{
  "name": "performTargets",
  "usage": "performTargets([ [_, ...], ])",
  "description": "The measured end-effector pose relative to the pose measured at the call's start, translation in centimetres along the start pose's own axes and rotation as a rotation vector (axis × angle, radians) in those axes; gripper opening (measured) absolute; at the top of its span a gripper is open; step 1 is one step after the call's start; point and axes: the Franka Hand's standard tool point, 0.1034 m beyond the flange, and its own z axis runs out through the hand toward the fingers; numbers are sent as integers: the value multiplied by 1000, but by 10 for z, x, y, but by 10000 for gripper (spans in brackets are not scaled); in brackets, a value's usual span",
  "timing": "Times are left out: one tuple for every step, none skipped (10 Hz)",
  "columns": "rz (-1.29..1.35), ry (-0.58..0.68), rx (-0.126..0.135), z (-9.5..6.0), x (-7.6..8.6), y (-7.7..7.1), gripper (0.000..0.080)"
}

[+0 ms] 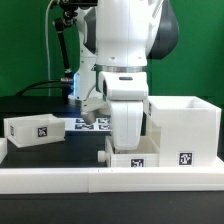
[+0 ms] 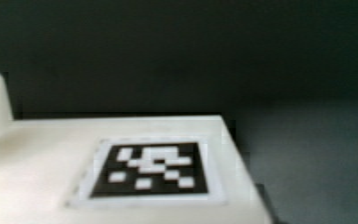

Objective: Assemble drawer

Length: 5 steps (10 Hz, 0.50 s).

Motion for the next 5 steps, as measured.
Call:
performTargets([
  [4, 0, 0, 0, 3, 0, 42],
  [12, 0, -1, 0, 7, 0, 42],
  [12, 0, -2, 0, 8, 1, 42],
  [10, -1, -2, 0, 8, 1, 42],
  [12, -1, -1, 0, 7, 0, 42],
])
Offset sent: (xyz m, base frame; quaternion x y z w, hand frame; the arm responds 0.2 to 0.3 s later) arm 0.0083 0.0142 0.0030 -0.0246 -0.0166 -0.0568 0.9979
